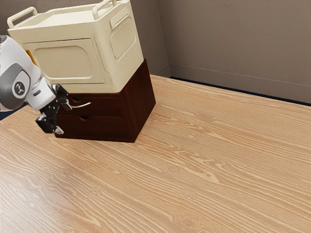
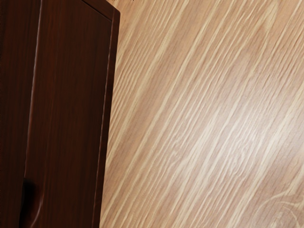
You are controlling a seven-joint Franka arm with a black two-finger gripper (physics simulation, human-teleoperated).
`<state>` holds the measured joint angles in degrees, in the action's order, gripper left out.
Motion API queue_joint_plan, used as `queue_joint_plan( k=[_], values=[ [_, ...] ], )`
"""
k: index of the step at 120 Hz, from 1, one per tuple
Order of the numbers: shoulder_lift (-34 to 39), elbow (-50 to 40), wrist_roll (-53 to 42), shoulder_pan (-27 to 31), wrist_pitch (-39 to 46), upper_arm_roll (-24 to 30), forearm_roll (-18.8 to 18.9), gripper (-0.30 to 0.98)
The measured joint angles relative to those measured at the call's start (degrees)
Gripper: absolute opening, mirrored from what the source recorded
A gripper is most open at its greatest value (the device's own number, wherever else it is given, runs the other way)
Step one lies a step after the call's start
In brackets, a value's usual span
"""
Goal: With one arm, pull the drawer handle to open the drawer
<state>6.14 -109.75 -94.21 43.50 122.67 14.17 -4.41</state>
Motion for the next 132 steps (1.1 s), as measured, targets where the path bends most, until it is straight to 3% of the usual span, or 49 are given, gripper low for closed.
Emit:
queue_joint_plan(
  k=[109, 132],
  values=[
    [-10.85, 8.28, 4.53, -0.83, 5.07, -0.02, 2.37, 0.69],
    [-11.15, 8.3, 5.08, -0.83, 5.05, -0.02, 2.35, 0.55]
  ],
)
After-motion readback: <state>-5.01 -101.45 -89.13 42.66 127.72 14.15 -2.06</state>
